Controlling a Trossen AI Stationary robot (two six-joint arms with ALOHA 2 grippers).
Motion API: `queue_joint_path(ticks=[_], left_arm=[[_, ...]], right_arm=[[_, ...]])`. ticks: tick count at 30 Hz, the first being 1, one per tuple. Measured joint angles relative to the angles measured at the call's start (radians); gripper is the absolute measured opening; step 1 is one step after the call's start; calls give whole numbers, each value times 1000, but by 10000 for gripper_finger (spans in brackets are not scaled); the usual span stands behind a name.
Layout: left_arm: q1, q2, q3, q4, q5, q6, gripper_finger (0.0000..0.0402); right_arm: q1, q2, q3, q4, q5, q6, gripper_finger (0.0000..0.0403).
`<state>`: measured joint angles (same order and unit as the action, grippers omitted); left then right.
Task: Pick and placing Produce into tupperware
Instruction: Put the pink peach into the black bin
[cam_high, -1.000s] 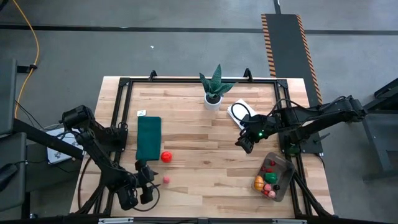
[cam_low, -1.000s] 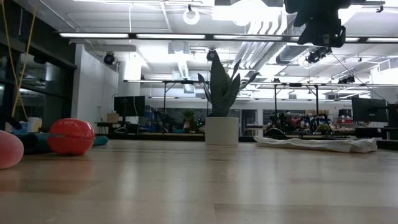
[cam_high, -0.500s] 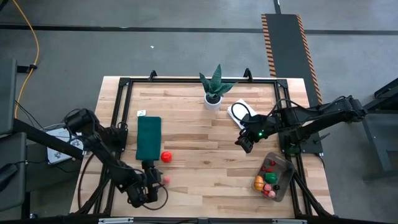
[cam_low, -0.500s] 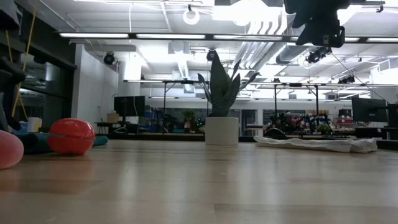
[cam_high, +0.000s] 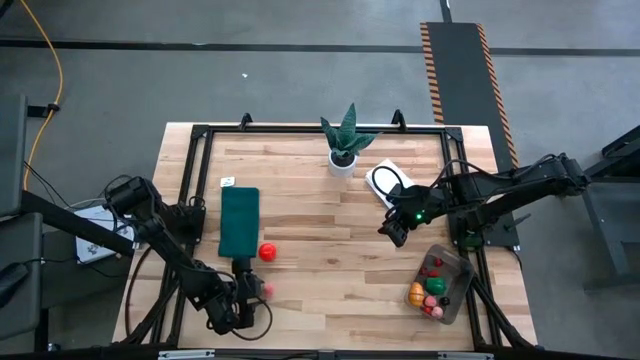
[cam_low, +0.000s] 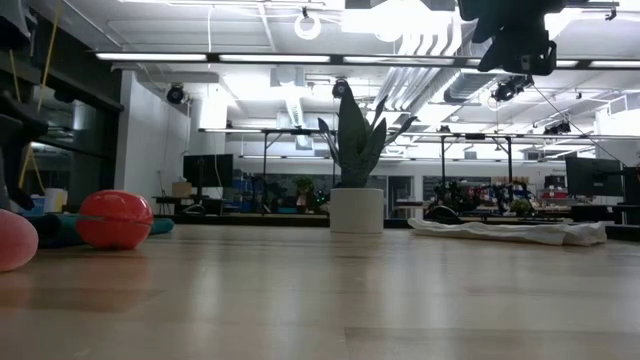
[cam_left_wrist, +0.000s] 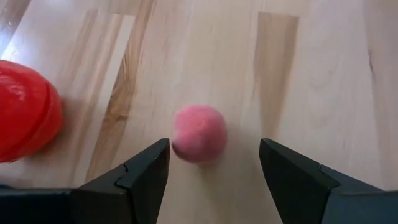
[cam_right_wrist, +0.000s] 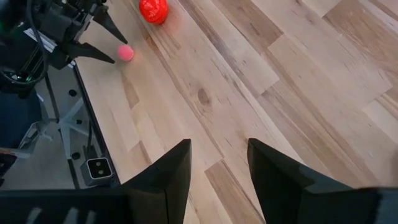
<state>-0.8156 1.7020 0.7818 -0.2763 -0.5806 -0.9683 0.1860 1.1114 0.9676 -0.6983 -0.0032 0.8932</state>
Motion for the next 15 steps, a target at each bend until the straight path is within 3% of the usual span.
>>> queue_joint_path(ticks=[15], left_arm=[[37,45,0,75,16,29,236]], right_arm=[[0,0,0,5,0,5,149]])
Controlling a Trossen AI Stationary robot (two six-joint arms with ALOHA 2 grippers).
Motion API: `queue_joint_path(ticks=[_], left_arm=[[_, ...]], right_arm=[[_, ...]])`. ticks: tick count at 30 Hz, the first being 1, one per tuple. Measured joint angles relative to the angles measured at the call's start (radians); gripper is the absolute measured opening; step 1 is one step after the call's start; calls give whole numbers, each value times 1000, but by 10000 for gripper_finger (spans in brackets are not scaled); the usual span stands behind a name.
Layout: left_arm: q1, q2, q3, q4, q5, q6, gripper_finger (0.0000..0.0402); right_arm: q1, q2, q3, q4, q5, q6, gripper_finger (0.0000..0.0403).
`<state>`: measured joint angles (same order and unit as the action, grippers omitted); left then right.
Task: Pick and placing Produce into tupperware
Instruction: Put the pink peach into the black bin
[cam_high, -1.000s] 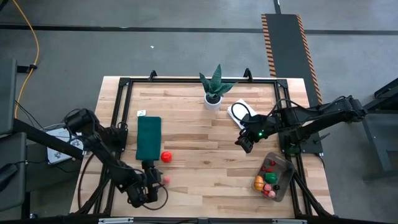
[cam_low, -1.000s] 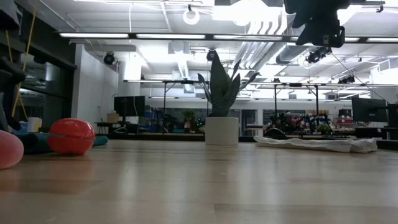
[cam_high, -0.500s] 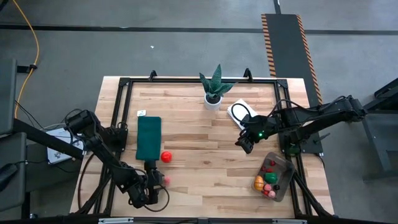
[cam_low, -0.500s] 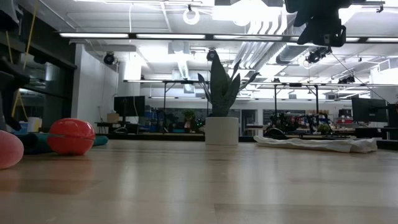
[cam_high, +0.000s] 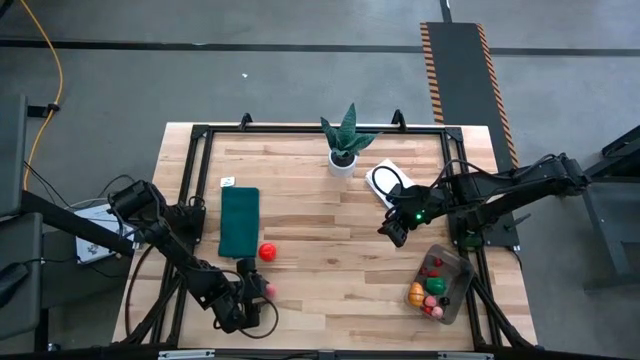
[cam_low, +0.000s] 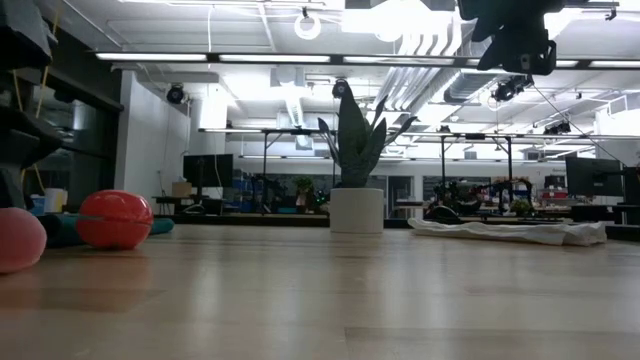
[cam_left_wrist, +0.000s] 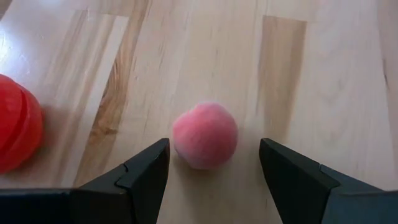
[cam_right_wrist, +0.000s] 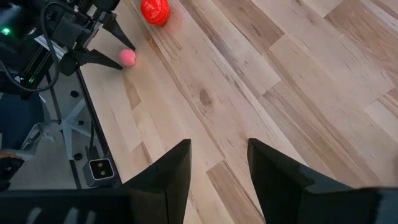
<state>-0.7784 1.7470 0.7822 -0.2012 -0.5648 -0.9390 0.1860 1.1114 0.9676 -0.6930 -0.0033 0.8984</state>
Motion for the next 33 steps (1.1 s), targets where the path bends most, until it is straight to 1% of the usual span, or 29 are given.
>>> queue_joint_path(ticks=[7,27,30,33], left_arm=[[0,0,0,28,-5,-8,236],[0,0,0,27,-23,-35,235],[0,0,0,27,-23,-35,219],[0,0,0,27,-23,-35,191]], right_arm=[[0,0,0,-1,0,-6,149],[0,0,0,-2,12,-9,149],[0,0,0,-2,12,-9,149],[0,0,0,-2,12,-9,149]])
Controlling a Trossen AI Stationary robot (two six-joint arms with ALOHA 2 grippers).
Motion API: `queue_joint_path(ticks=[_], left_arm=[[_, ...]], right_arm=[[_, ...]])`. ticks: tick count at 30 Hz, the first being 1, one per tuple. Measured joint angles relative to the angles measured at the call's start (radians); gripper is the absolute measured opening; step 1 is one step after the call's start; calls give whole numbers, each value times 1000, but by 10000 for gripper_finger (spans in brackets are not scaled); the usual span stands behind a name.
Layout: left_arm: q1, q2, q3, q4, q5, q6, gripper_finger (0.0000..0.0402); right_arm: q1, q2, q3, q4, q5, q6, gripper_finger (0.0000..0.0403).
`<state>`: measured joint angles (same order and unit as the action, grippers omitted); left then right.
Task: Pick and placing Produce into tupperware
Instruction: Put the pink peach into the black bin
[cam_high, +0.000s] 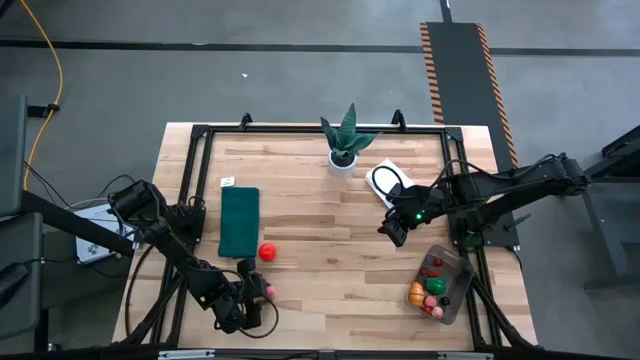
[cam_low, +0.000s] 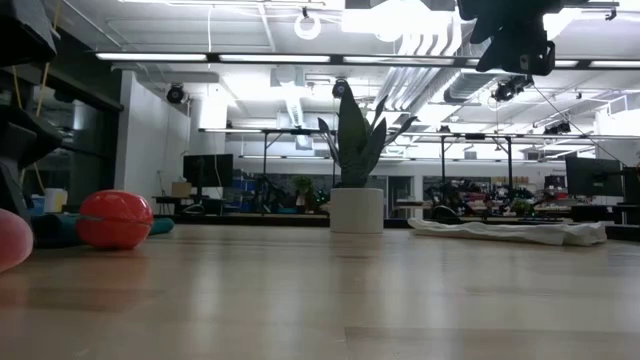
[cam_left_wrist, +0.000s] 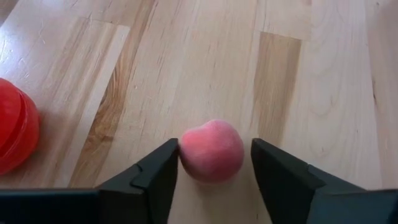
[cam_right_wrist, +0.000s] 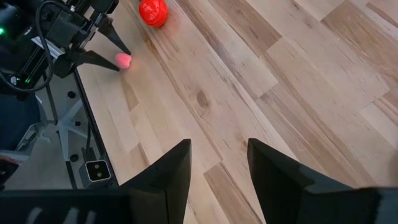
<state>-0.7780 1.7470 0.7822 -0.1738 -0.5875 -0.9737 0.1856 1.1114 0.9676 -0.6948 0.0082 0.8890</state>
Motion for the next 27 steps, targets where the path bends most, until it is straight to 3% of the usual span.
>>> queue_joint_path(ticks=[9,27], left_arm=[[0,0,0,0,5,0,131],[0,-3,54,-10,-39,23,136]], right_arm=[[0,0,0,0,0,0,149],[0,0,0,8,0,0,149]])
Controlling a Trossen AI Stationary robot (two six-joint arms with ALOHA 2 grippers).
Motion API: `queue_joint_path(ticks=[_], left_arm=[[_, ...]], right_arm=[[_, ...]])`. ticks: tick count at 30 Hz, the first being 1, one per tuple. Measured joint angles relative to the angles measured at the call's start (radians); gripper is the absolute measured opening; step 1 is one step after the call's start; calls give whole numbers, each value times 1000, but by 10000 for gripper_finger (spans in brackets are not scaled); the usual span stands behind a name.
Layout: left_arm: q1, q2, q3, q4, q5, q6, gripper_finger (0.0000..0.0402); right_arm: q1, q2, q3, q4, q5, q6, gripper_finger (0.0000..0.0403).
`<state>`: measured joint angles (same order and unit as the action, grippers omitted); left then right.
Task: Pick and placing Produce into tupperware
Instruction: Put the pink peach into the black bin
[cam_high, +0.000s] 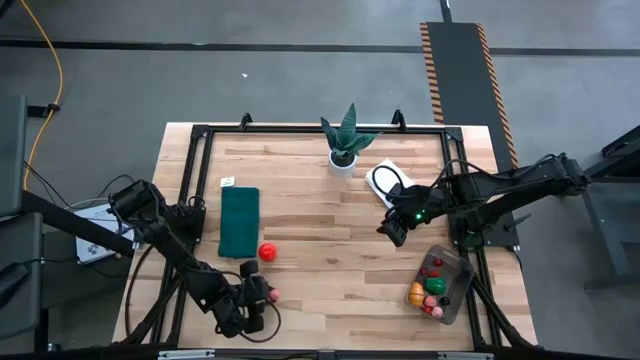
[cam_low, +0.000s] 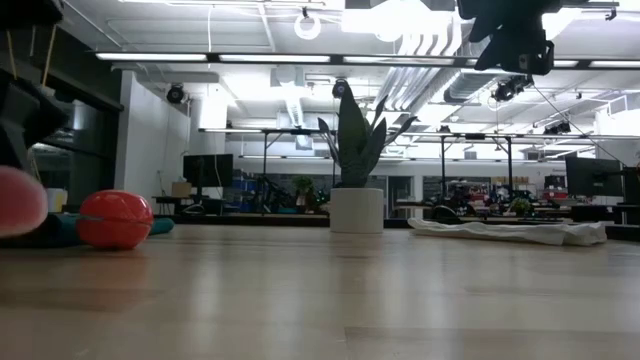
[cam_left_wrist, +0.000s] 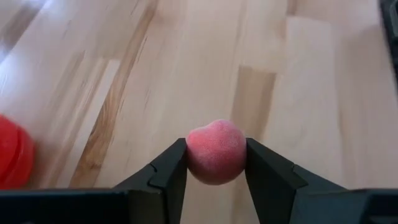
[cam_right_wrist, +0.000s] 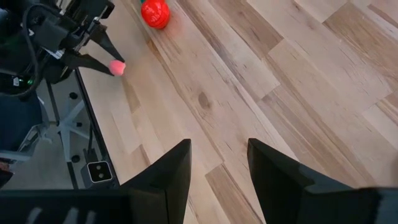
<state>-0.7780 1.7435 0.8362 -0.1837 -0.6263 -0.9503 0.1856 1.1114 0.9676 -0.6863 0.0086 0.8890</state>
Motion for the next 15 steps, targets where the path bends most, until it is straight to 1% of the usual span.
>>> queue_joint_path(ticks=[5,9,15], left_arm=[[23,-3,52,-20,-12,42,137],[75,-40,98,-57,-23,114,138],[158,-126,115,-113,-24,240,138]], right_arm=[[0,0,0,21,0,0,149],[0,0,0,42,0,0,149],[0,0,0,91,0,-26,149]])
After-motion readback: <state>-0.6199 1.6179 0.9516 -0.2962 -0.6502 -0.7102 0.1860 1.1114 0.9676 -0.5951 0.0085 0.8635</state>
